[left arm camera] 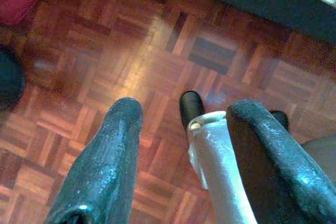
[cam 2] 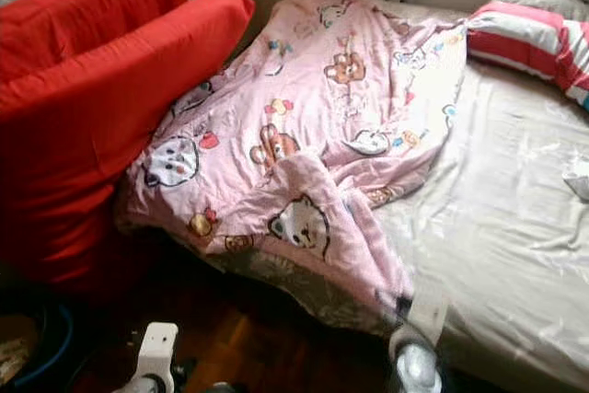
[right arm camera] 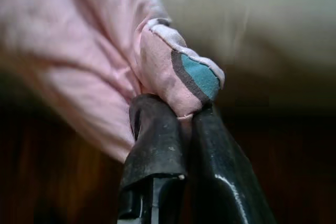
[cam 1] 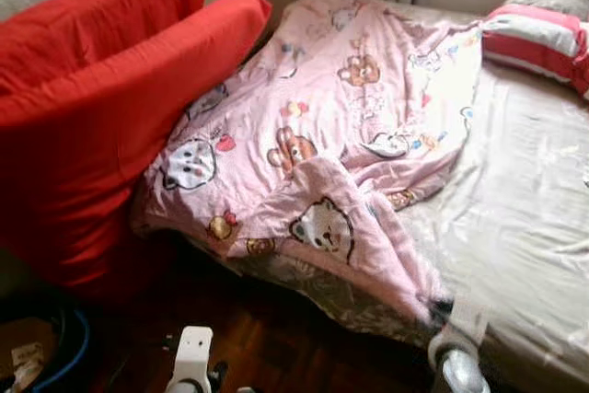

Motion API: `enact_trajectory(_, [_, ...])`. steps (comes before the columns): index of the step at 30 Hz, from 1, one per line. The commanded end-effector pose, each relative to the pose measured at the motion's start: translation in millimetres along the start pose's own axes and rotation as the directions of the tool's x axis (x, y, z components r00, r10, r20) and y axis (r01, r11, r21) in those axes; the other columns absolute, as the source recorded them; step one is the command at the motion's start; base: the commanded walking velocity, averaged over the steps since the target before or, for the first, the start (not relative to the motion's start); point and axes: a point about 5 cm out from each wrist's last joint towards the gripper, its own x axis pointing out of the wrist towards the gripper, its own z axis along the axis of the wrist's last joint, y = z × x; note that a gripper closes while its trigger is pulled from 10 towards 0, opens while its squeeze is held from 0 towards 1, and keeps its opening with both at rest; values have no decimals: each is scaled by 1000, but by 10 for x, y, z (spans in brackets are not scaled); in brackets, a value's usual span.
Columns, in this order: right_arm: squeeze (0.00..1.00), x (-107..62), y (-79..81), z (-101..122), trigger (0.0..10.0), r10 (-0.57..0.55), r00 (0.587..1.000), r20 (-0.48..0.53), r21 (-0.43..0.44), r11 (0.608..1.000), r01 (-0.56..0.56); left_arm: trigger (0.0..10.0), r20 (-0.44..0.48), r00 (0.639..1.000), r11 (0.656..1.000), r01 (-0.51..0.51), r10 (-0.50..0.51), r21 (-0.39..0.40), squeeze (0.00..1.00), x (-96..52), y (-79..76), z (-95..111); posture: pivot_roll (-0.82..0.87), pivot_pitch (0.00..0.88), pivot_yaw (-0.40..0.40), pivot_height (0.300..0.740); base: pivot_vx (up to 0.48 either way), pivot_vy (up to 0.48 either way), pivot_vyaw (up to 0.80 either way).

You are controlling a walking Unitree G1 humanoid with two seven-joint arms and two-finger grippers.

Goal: Clean up the room

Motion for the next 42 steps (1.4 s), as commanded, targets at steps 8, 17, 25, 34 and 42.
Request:
enact_trajectory(8, [0, -215, -183, -689, 10000, 102, 933, -345, -472, 840, -266, 10000, -31, 999, 1000, 13, -12, 21, 0, -10, -13, -62, -67, 150, 38, 740, 0, 0, 0])
enact_trajectory(17, [0, -341, -393, -934, 10000, 22, 873, -488, -742, 516, -428, 10000, -32, 999, 1000, 15, -14, 27, 0, -9, -25, -60, -67, 147, 32, 740, 0, 0, 0])
enact_trajectory(25, [0, -225, -724, -499, 10000, -150, 987, -49, -627, 774, 87, 10000, -31, 999, 999, 19, -19, 31, 0, -6, -48, -53, -84, 148, 30, 740, 0, 0, 0])
enact_trajectory(34, [0, -527, -607, 201, 10000, -66, 790, 610, -446, 795, 411, 10000, -32, 999, 999, 25, -23, 36, 0, -1, -72, -46, -100, 141, 19, 740, 0, 0, 0])
enact_trajectory(42, [0, -914, -278, 162, 10000, 220, 710, 670, -656, 622, 427, 10000, -33, 999, 999, 26, -25, 31, 0, 0, -96, -49, -117, 140, 1, 740, 0, 0, 0])
